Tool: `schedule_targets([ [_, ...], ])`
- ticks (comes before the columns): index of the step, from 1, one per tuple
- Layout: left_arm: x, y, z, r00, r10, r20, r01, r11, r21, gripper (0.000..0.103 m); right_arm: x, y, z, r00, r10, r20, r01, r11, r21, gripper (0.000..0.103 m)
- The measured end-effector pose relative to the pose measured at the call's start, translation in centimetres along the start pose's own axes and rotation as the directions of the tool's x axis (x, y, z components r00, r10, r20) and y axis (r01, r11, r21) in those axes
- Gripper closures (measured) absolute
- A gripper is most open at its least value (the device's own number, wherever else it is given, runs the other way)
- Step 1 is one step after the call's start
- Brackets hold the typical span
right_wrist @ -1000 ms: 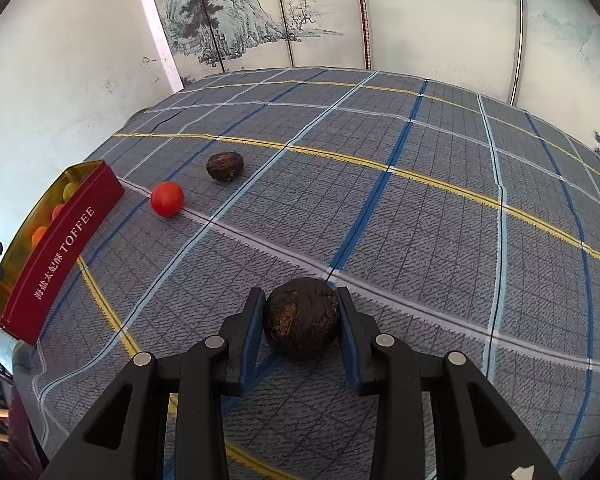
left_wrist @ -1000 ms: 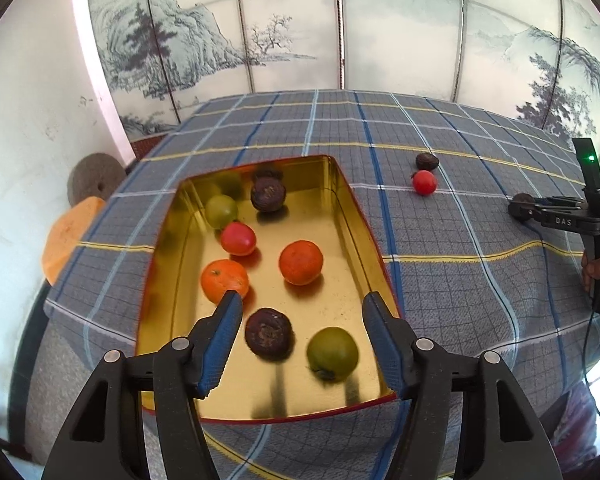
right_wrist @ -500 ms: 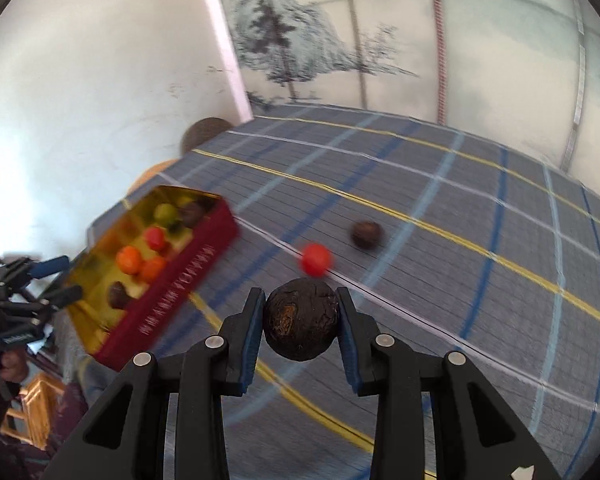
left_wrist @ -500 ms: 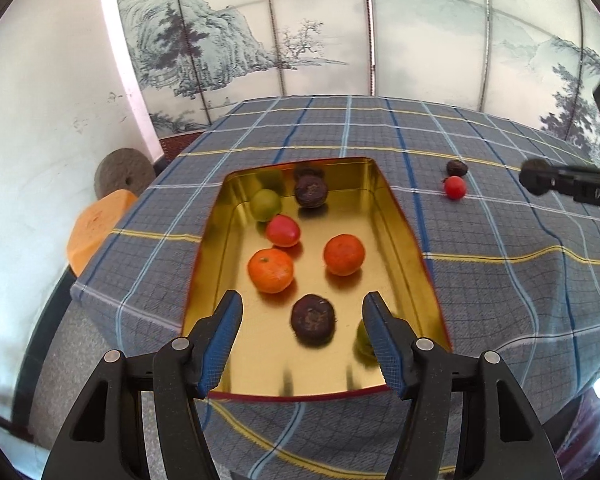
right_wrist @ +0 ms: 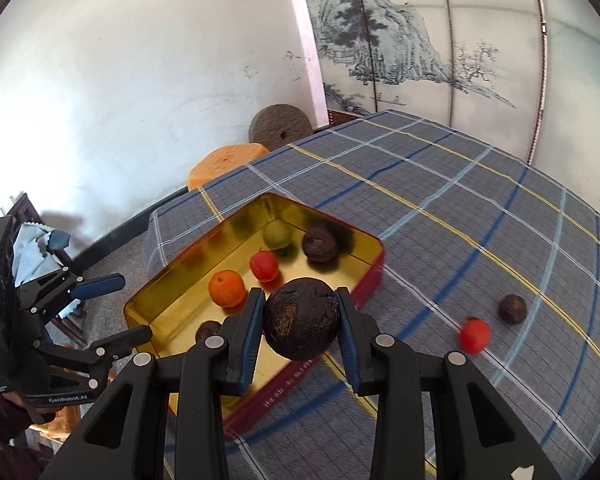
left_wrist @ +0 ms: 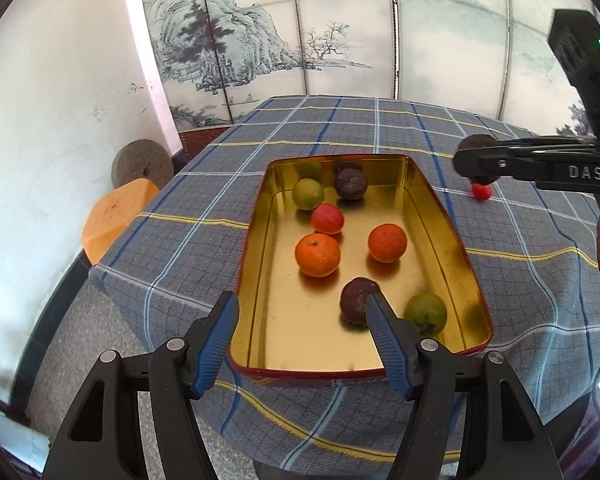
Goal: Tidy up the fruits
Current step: 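Carry the brown lychee over the tray and open the right gripper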
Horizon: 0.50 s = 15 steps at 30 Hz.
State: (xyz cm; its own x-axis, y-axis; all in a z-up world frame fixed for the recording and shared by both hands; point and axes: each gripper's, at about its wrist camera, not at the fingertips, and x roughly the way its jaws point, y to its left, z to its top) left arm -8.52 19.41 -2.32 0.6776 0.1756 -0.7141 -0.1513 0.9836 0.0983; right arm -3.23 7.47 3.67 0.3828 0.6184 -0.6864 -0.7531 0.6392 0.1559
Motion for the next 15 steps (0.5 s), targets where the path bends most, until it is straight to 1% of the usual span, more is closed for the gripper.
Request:
schedule_targets([
  [4, -0.2, 0.3, -0.2, 1.000, 0.007, 0.005, -0.007, 1.000, -0.002, 0.036, 2.1, 1.0, 0.8, 0.999, 0.006, -0.034, -0.007, 1.000, -0.023, 0.071],
  [15, -0.3, 1.2, -0.6, 1.000, 0.020, 0.005, -0.020, 1.000, -0.012, 0.035, 8.1, 1.6, 2.5, 0.992, 0.002, -0.126, -0.008, 0.999, -0.048, 0.070],
])
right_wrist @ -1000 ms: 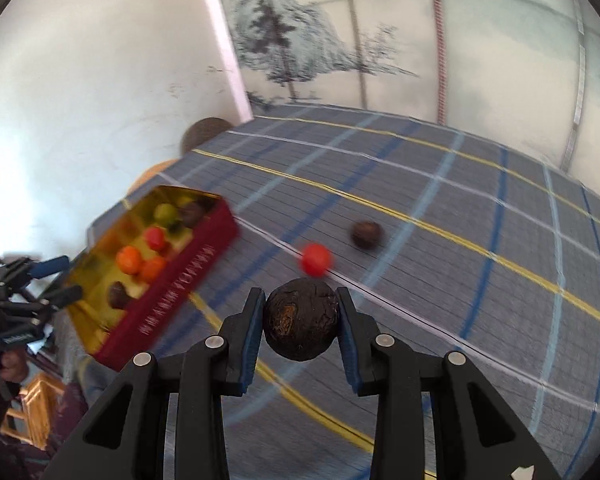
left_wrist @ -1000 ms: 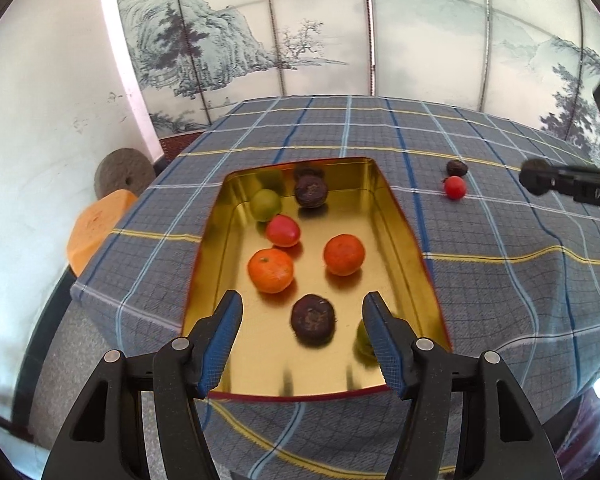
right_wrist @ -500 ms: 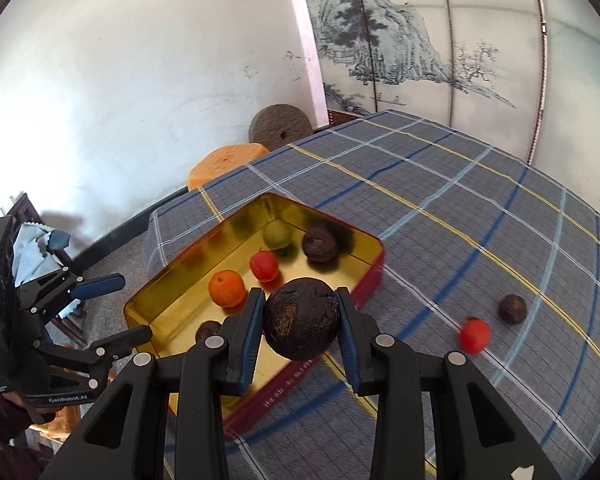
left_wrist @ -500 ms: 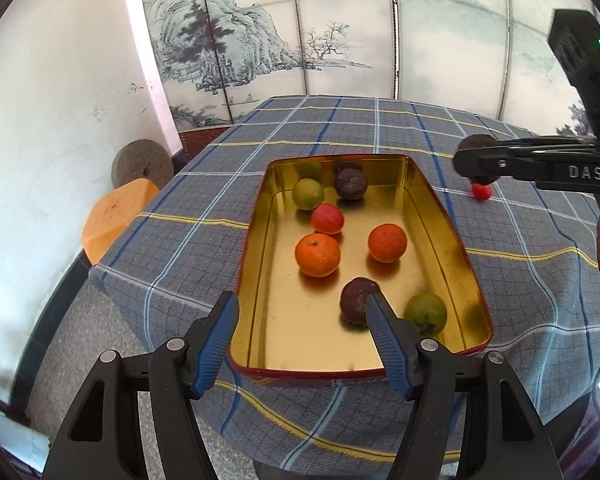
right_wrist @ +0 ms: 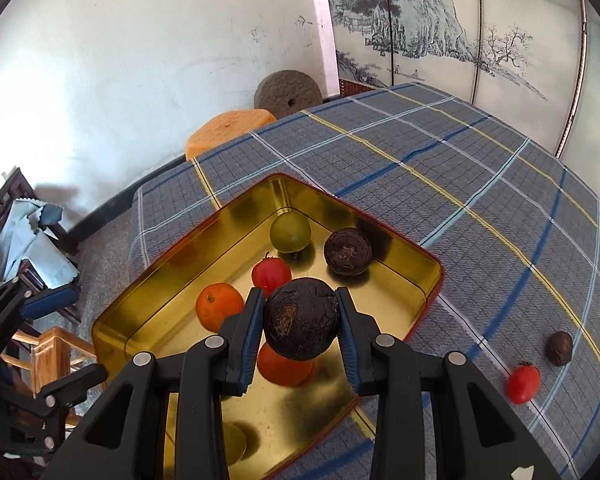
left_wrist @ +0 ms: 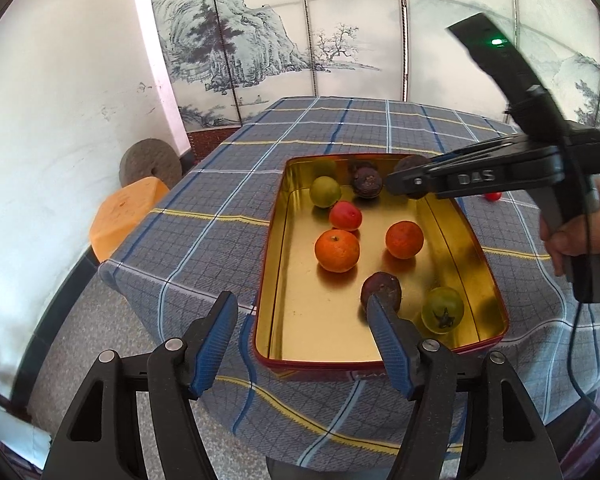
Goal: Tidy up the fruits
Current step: 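Carry the brown lychee over the tray and open the right gripper, then grasp the red tomato with the left gripper while the right gripper moves to the last lychee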
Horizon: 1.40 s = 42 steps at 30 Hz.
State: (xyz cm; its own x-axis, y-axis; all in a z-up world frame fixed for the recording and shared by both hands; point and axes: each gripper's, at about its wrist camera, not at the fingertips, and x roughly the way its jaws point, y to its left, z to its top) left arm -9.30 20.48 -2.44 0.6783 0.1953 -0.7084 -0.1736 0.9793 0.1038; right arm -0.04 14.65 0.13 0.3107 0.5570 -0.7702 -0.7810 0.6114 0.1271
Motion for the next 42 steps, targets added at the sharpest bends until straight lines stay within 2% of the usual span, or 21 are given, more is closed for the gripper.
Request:
schedule_targets([
  [4, 0.0, 0.1, -0.1, 1.000, 0.005, -0.002, -0.005, 1.000, 0.002, 0.034, 0.9, -0.1, 0.7, 1.000, 0.000, 0.004, 0.000, 1.000, 0.015, 0.068],
  [6, 0.0, 0.2, -0.1, 1.000, 0.008, -0.001, -0.008, 1.000, 0.002, 0.034, 0.0, -0.5, 1.1, 0.998, 0.026, 0.055, -0.029, 0.998, 0.053, 0.052],
  [7, -0.1, 0.2, -0.1, 1.000, 0.009, 0.000, -0.009, 1.000, 0.001, 0.034, -0.8, -0.8, 1.2, 0.995, 0.035, 0.094, -0.042, 0.997, 0.072, 0.034],
  [8, -0.2, 0.2, -0.2, 1.000, 0.010, 0.001, -0.010, 1.000, 0.002, 0.034, -1.9, -1.1, 1.3, 0.989, 0.032, 0.143, -0.045, 0.995, 0.087, 0.021],
  [10, -0.3, 0.2, -0.2, 1.000, 0.017, 0.004, -0.017, 1.000, 0.007, 0.034, -4.5, -1.8, 1.0, 0.972, 0.014, 0.235, -0.039, 0.994, 0.102, 0.016],
  [13, -0.6, 0.2, -0.1, 1.000, 0.022, 0.010, -0.022, 1.000, 0.013, 0.033, -8.8, -3.2, -0.8, 0.936, -0.086, 0.342, 0.042, 0.990, 0.135, 0.000],
  [15, -0.9, -0.1, 0.0, 1.000, 0.023, 0.014, -0.023, 1.000, 0.017, 0.032, -11.2, -4.8, -3.3, 0.905, -0.175, 0.388, 0.118, 0.979, 0.165, 0.000],
  [16, -1.0, -0.2, 0.0, 1.000, 0.021, 0.015, -0.022, 1.000, 0.021, 0.032, -11.8, -5.9, -4.3, 0.906, -0.195, 0.376, 0.136, 0.975, 0.177, 0.000],
  [18, -1.2, -0.7, 0.3, 1.000, 0.018, 0.020, -0.019, 0.999, 0.035, 0.032, -12.1, -8.8, -6.9, 0.940, -0.213, 0.266, 0.157, 0.964, 0.215, 0.000],
  [19, -1.3, -1.0, 0.5, 1.000, 0.014, 0.024, -0.015, 0.999, 0.044, 0.032, -12.4, -10.3, -8.4, 0.940, -0.266, 0.215, 0.213, 0.947, 0.239, 0.000],
  [20, -1.6, -1.4, 0.7, 1.000, 0.005, 0.028, -0.007, 0.998, 0.057, 0.032, -12.8, -11.4, -9.5, 0.930, -0.313, 0.191, 0.262, 0.931, 0.254, 0.000],
  [23, -2.2, -3.0, 1.3, 0.999, -0.031, 0.041, 0.028, 0.995, 0.093, 0.032, -13.7, -15.5, -13.6, 0.877, -0.477, 0.064, 0.440, 0.849, 0.294, 0.000],
  [25, -2.5, -4.3, 2.1, 0.996, -0.079, 0.050, 0.073, 0.990, 0.117, 0.032, -13.8, -18.7, -15.9, 0.835, -0.546, -0.069, 0.535, 0.776, 0.333, 0.000],
  [29, -2.3, -7.6, 4.7, 0.983, -0.177, 0.052, 0.168, 0.975, 0.146, 0.032, -15.4, -22.8, -19.3, 0.818, -0.564, -0.112, 0.556, 0.726, 0.405, 0.000],
  [31, -1.3, -10.0, 6.3, 0.966, -0.254, 0.037, 0.245, 0.956, 0.163, 0.032, -15.5, -24.8, -20.1, 0.809, -0.569, -0.146, 0.570, 0.700, 0.431, 0.000],
  [33, 0.0, -12.2, 7.9, 0.949, -0.315, 0.005, 0.310, 0.937, 0.164, 0.032, -15.1, -26.5, -21.2, 0.821, -0.537, -0.195, 0.560, 0.686, 0.465, 0.000],
  [35, 1.1, -14.6, 9.2, 0.930, -0.366, -0.027, 0.364, 0.912, 0.187, 0.032, -14.7, -27.5, -21.9, 0.837, -0.506, -0.207, 0.536, 0.687, 0.490, 0.000],
  [38, 3.4, -18.4, 11.3, 0.948, -0.318, -0.020, 0.313, 0.915, 0.255, 0.032, -15.5, -27.7, -22.2, 0.844, -0.508, -0.171, 0.516, 0.685, 0.514, 0.000],
  [41, 7.2, -20.7, 13.0, 0.937, -0.335, -0.101, 0.349, 0.910, 0.222, 0.033, -15.4, -27.4, -22.3, 0.833, -0.524, -0.179, 0.536, 0.683, 0.496, 0.000],
  [42, 8.6, -21.4, 13.6, 0.939, -0.321, -0.123, 0.340, 0.918, 0.203, 0.034, -15.5, -27.3, -22.5, 0.833, -0.525, -0.176, 0.535, 0.682, 0.499, 0.000],
])
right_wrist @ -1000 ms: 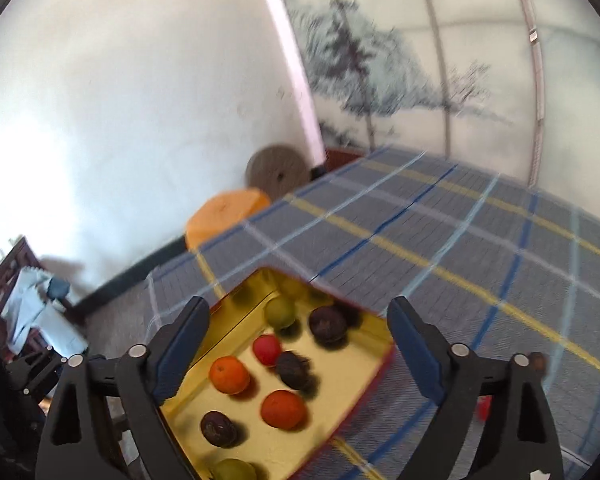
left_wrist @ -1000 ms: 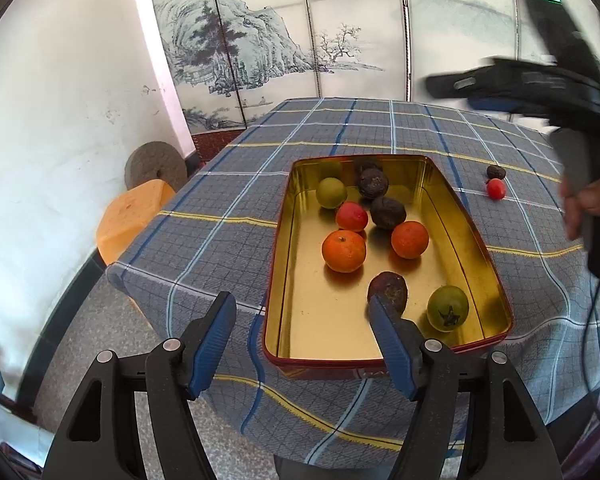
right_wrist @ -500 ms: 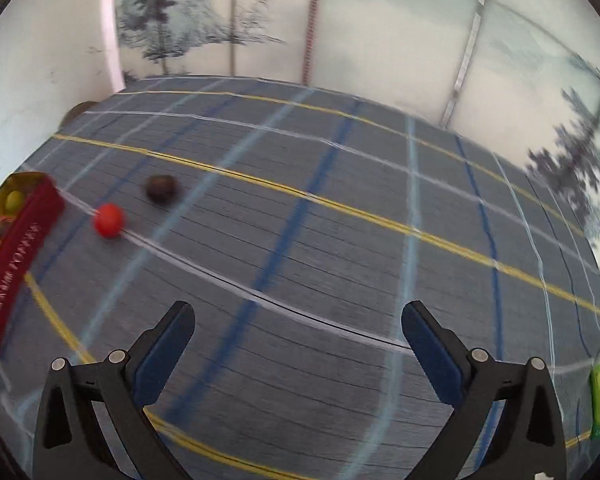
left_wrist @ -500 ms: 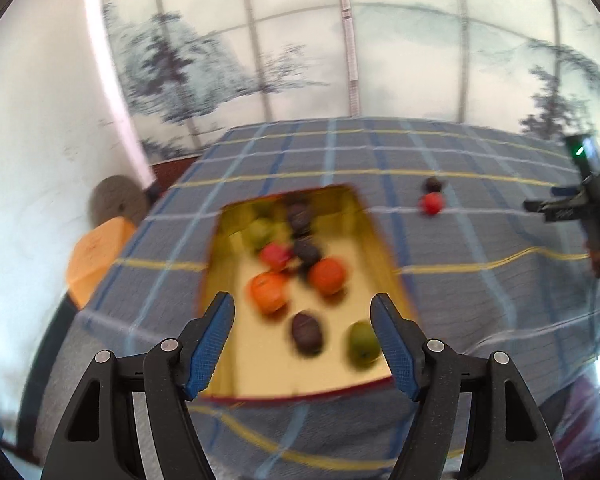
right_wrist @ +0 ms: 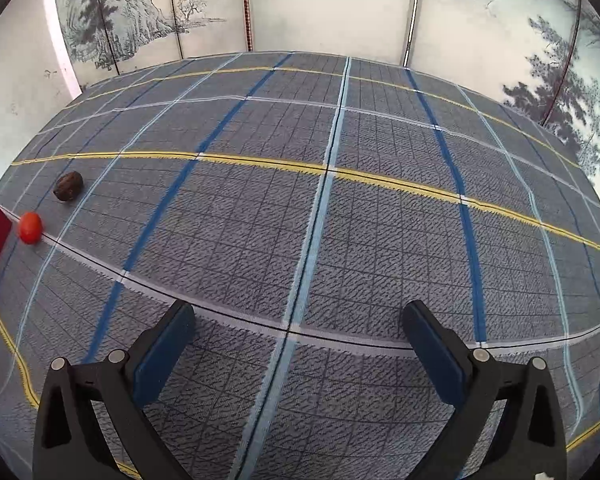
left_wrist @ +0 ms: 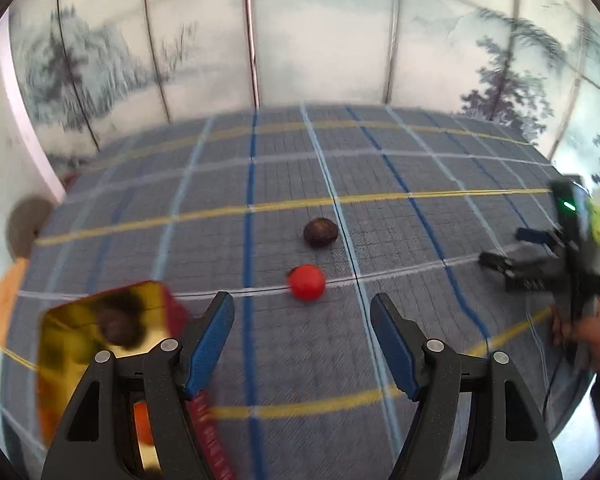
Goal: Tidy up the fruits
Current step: 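Grasp the red tomato with the left gripper while the right gripper moves to the last lychee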
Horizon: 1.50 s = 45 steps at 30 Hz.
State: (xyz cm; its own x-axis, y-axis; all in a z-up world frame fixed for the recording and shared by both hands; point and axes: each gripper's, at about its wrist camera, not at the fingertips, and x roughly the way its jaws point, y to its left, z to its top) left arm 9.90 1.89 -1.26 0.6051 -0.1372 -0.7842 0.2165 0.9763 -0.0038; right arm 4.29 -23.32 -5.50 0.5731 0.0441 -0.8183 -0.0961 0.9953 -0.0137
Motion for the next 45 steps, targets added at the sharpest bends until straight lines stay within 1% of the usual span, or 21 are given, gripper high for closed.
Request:
schedule_targets([
  [4, 3.3, 0.0, 1.1, 0.999, 0.031, -0.038, -0.032, 0.999, -0.023, 0.034, 0.0, 0.0, 0.0, 1.000, 0.000, 0.002, 0.000, 1.000, 0.002, 0.000],
  [7, 5.2, 0.3, 1.1, 0.996, 0.063, -0.062, -0.066, 0.997, -0.051, 0.045, -0.1, -0.1, 0.1, 1.000, 0.002, 0.001, -0.002, 1.000, 0.001, 0.000],
  [8, 5.9, 0.4, 1.1, 0.995, 0.066, -0.078, -0.071, 0.995, -0.063, 0.051, 0.0, -0.1, 0.1, 1.000, 0.004, 0.001, -0.004, 1.000, 0.000, 0.000],
  [9, 6.4, 0.7, 1.0, 0.994, 0.061, -0.093, -0.068, 0.994, -0.082, 0.057, 0.1, 0.0, 0.1, 1.000, 0.006, 0.002, -0.006, 1.000, 0.000, 0.000],
  [10, 6.9, 0.9, 1.0, 0.993, 0.050, -0.108, -0.061, 0.993, -0.100, 0.057, 0.3, 0.2, 0.0, 1.000, 0.007, 0.003, -0.007, 1.000, 0.000, 0.000],
  [11, 7.2, 1.0, 1.1, 0.995, 0.020, -0.100, -0.032, 0.992, -0.123, 0.058, 0.2, 0.3, -0.1, 1.000, 0.009, 0.006, -0.009, 1.000, 0.001, 0.000],
  [12, 7.4, 0.9, 1.1, 0.995, 0.017, -0.100, -0.030, 0.991, -0.134, 0.058, 0.2, 0.4, -0.3, 1.000, 0.011, 0.008, -0.011, 1.000, 0.002, 0.000],
  [14, 7.7, 0.2, 1.3, 0.995, 0.021, -0.100, -0.033, 0.992, -0.118, 0.058, 0.2, 0.2, -0.4, 1.000, 0.014, 0.012, -0.015, 1.000, 0.007, 0.000],
  [16, 8.5, -0.7, 1.1, 0.993, 0.002, -0.122, -0.013, 0.995, -0.096, 0.058, 0.3, -0.1, -0.3, 1.000, 0.018, 0.016, -0.018, 1.000, 0.012, 0.000],
  [17, 8.9, -1.1, 0.9, 0.991, 0.005, -0.137, -0.017, 0.996, -0.088, 0.064, 0.2, 0.0, -0.3, 1.000, 0.018, 0.016, -0.018, 1.000, 0.011, 0.000],
  [18, 9.5, -1.5, 0.6, 0.988, 0.004, -0.154, -0.015, 0.997, -0.076, 0.073, 0.3, 0.0, -0.3, 1.000, 0.017, 0.016, -0.018, 1.000, 0.011, 0.000],
  [19, 9.4, -1.9, 0.4, 0.991, 0.026, -0.131, -0.035, 0.997, -0.062, 0.073, 0.3, 0.0, -0.3, 1.000, 0.017, 0.015, -0.017, 1.000, 0.010, 0.000],
  [20, 9.3, -2.0, 0.3, 0.991, 0.041, -0.127, -0.048, 0.998, -0.051, 0.073, 0.3, 0.0, -0.3, 1.000, 0.015, 0.014, -0.015, 1.000, 0.008, 0.000],
  [21, 9.3, -2.3, 0.2, 0.991, 0.040, -0.127, -0.045, 0.998, -0.043, 0.073, 0.3, -0.1, -0.3, 1.000, 0.013, 0.013, -0.013, 1.000, 0.006, 0.000],
  [22, 8.9, -2.5, 0.1, 0.992, 0.035, -0.118, -0.040, 0.998, -0.040, 0.073, 0.3, -0.1, -0.3, 1.000, 0.011, 0.012, -0.011, 1.000, 0.004, 0.000],
  [26, 5.3, -3.9, 0.1, 0.996, 0.087, -0.030, -0.087, 0.996, 0.004, 0.073, 0.3, 0.0, -0.2, 1.000, 0.008, 0.007, -0.008, 1.000, -0.001, 0.000],
  [27, 4.0, -4.4, 0.2, 0.994, 0.109, 0.000, -0.109, 0.994, 0.019, 0.073, 0.3, 0.0, -0.2, 1.000, 0.007, 0.006, -0.007, 1.000, -0.002, 0.000],
  [31, 0.6, -5.4, 0.5, 0.988, 0.141, 0.065, -0.143, 0.989, 0.033, 0.073, 0.3, 0.0, -0.2, 1.000, 0.007, 0.007, -0.007, 1.000, -0.002, 0.000],
  [38, -3.0, -5.5, 0.5, 0.980, 0.164, 0.116, -0.166, 0.986, 0.007, 0.073, 0.3, 0.1, -0.3, 1.000, -0.004, 0.013, 0.004, 1.000, 0.011, 0.000],
  [45, -5.8, -4.0, -0.7, 0.966, 0.207, 0.155, -0.207, 0.978, -0.019, 0.073, 0.4, 0.1, -0.4, 1.000, -0.009, 0.013, 0.009, 1.000, 0.012, 0.000],
])
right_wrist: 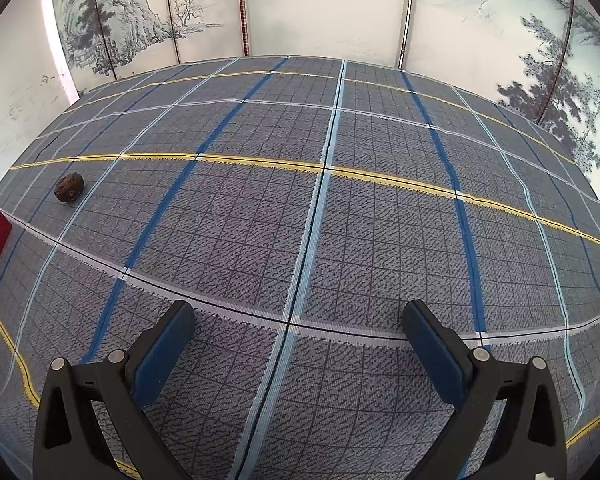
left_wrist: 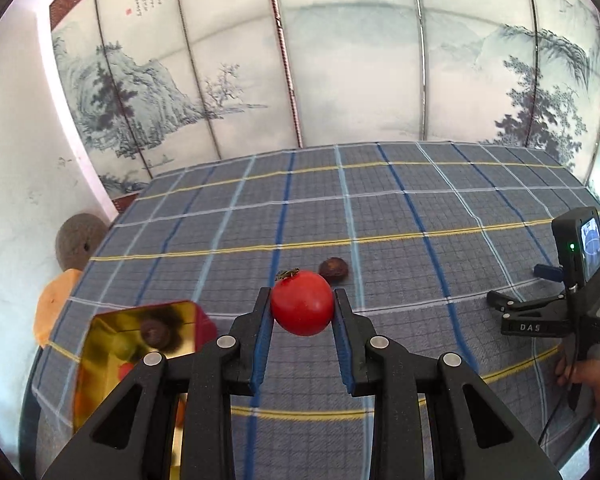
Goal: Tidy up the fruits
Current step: 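Grasp the red tomato with the left gripper while the right gripper moves to the last lychee, then carry the tomato over the tray with the left gripper while the right gripper grasps the last brown lychee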
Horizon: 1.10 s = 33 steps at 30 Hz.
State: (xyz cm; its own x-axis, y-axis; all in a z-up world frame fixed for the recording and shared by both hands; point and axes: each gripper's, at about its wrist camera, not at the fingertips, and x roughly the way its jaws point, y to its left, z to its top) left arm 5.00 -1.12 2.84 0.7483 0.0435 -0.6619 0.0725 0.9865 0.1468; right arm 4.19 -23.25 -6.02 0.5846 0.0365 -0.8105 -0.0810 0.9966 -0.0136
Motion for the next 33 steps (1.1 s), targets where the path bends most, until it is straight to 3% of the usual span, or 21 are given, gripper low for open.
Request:
schedule_targets([
  [13, -2.0, 6.1, -3.1, 0.999, 0.047, -0.006, -0.047, 0.995, -0.086, 0.073, -0.2, -0.1, -0.2, 1.000, -0.020, -0.001, 0.020, 0.999, 0.028, 0.000],
  [17, -2.2, 10.0, -5.5, 0.998, 0.032, -0.046, -0.039, 0.989, -0.144, 0.073, -0.2, -0.2, -0.2, 1.000, -0.027, -0.003, 0.027, 0.999, 0.038, 0.000],
  [22, -2.0, 15.9, -9.3, 0.991, 0.060, -0.118, -0.086, 0.969, -0.231, 0.073, -0.4, 0.0, -0.2, 0.999, -0.048, 0.003, 0.048, 0.998, 0.041, 0.000],
  [24, -2.0, 17.5, -10.8, 0.988, 0.060, -0.144, -0.095, 0.963, -0.251, 0.073, -1.2, 0.5, -0.1, 0.998, -0.043, 0.048, 0.042, 0.999, 0.019, 0.000],
  [28, -1.9, 18.0, -12.6, 0.982, 0.083, -0.169, -0.121, 0.966, -0.229, 0.073, -3.8, 2.1, 0.7, 0.981, 0.090, 0.174, -0.091, 0.996, -0.001, 0.000],
  [30, -1.7, 17.8, -13.1, 0.982, 0.080, -0.172, -0.118, 0.968, -0.222, 0.073, -4.4, 3.5, 1.7, 0.959, 0.212, 0.187, -0.209, 0.977, -0.033, 0.000],
  [33, -1.6, 17.5, -13.1, 0.983, 0.079, -0.164, -0.115, 0.968, -0.223, 0.073, -4.2, 6.5, 2.9, 0.933, 0.319, 0.167, -0.304, 0.946, -0.112, 0.000],
])
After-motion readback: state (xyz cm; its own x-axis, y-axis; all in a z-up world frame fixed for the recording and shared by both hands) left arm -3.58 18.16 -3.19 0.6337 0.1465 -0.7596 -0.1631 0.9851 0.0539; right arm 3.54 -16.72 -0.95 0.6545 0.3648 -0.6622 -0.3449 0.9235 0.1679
